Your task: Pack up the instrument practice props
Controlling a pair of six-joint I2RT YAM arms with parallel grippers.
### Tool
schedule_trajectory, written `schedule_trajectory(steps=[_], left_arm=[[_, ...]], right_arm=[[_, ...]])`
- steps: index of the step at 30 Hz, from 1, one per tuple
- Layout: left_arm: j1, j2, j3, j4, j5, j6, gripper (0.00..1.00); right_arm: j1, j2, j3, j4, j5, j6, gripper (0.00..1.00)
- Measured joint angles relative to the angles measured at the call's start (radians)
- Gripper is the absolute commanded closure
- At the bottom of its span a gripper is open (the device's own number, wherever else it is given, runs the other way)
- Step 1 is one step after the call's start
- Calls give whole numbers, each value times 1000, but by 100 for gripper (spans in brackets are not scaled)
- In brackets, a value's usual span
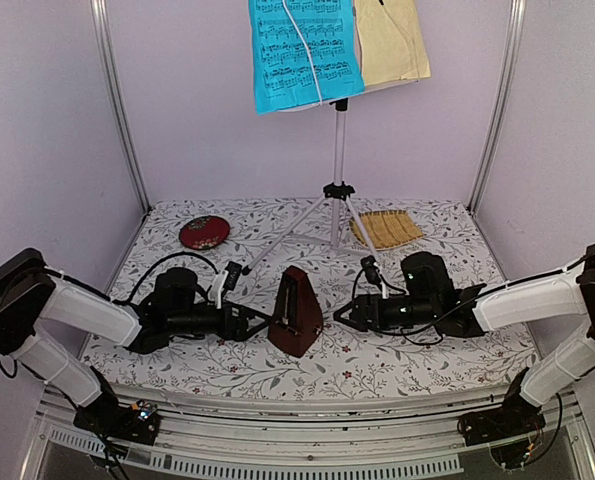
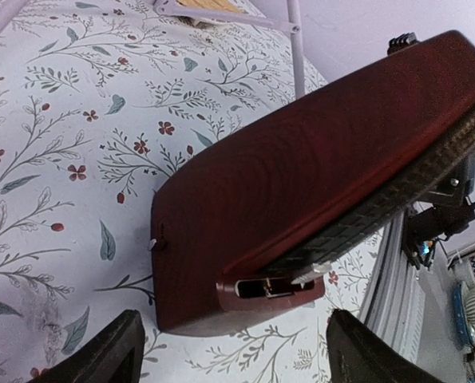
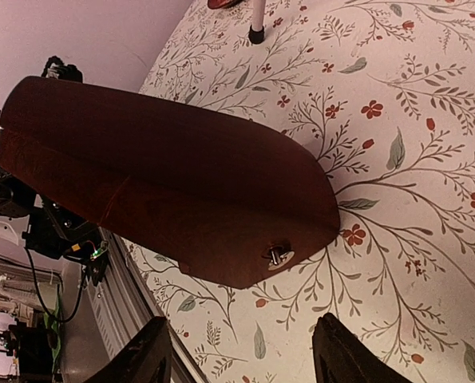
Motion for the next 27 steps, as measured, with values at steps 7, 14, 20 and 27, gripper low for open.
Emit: schedule_trajectory(steps=[7,14,20,27], left_arm=[[6,83,64,2,34,10,21],[7,136,97,-1,50,39,23],[7,153,113,-6,73,59,23],[2,154,113,-3,107,75,24]], right_arm=[[18,97,76,0,52,9,48],[23,178,140,0,70,8,54],[26,215,169,-1,73,7,56],[26,251,206,1,73,7,56]])
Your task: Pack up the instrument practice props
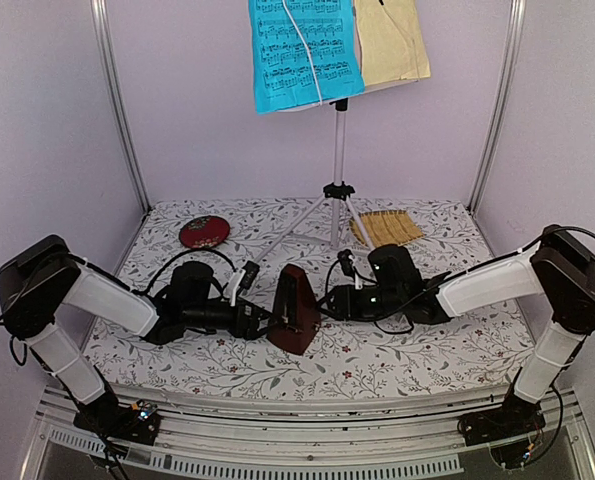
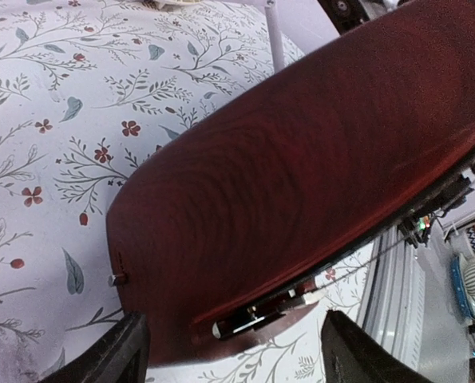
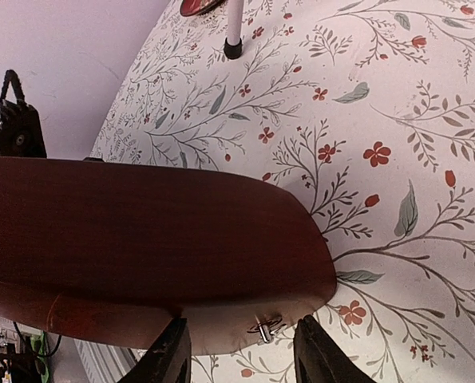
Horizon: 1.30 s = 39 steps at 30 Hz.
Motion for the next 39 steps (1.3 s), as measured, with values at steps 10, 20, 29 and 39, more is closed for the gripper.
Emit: schedule_trajectory(steps=[10,20,29,39], left_arm=[[-13,-2,-3,3,17,7,25],[-40,-13,-18,10,17,-1,25],[-58,-124,-76,17,-45,-3,18],[54,-582,21,-288,-246,63,12]], right_arm=[[0,36,49,0,2,-3,56],[-2,76,88,0,28,-16,56],[0,62,95,-24,69,-45,40],[-70,-355,8,-282,180,-124,27]])
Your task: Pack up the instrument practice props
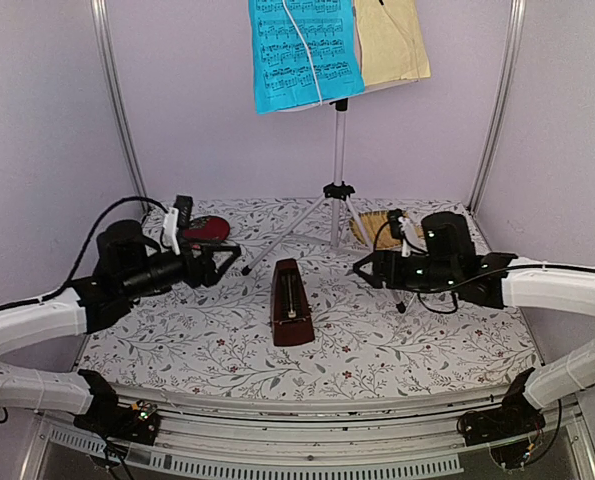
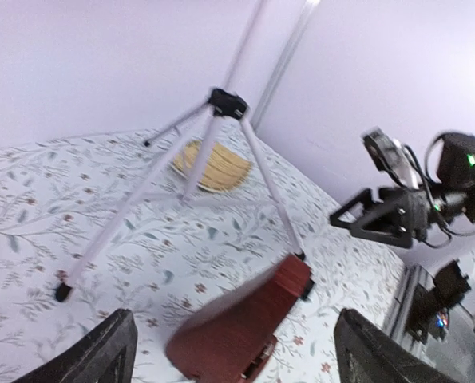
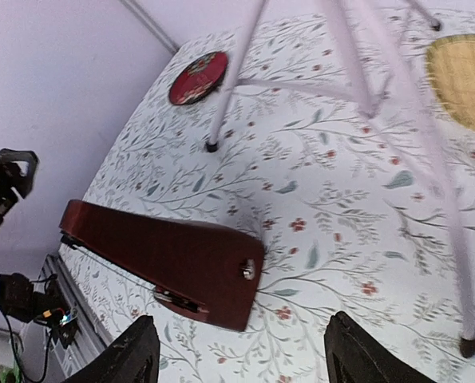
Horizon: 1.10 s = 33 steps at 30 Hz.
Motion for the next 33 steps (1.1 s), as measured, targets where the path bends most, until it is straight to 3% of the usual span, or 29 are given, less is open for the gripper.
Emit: schedule_trajectory(steps=[6,10,14,25,33], left_arm=[[245,-44,226,-289,47,47,10],[354,-11,388,-452,124,100,10],[435,-6,453,-549,147,160,10],[451,-16,402,-618,3,277,10],[451,-42,370,-622,-17,293,10]], right_arm=[[-236,-204,-142,-169,1,8,27],[-384,-252,-226,-250,-43,26,30],[-436,-251,-259,-312,-61,46,32],[-436,-206,-261,-412,-35,105,46],[-435,-81,-261,-415,-43,123,48]])
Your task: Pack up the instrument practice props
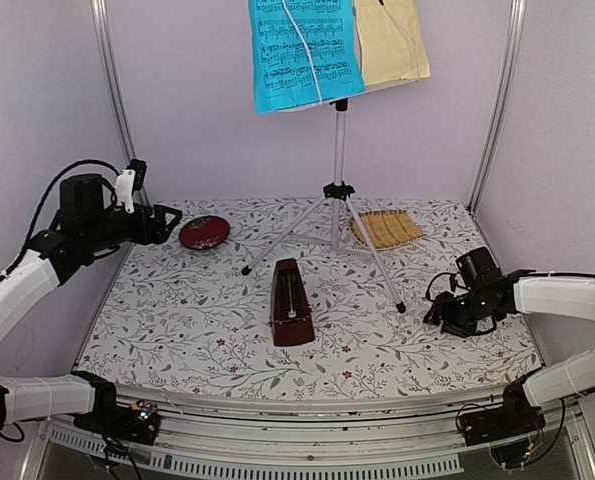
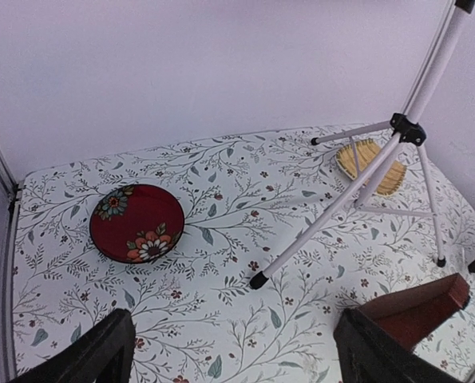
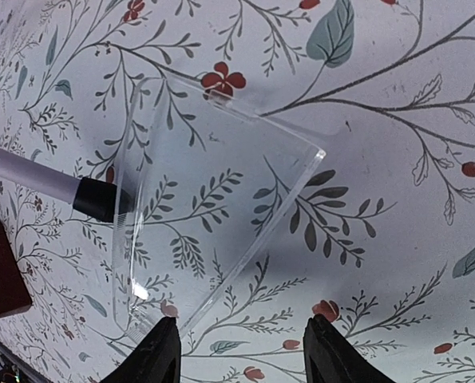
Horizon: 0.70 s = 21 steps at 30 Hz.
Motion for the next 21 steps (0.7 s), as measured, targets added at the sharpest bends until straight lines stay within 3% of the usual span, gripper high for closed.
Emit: schedule_trajectory(steps=[14,21], left_arm=[[0,-6,-1,0,-2,3,10],[0,-8,-1,0,-2,3,10]], right_arm=[[56,134,65,5,-1,1,55],[80,174,96,-6,26,-7,77]])
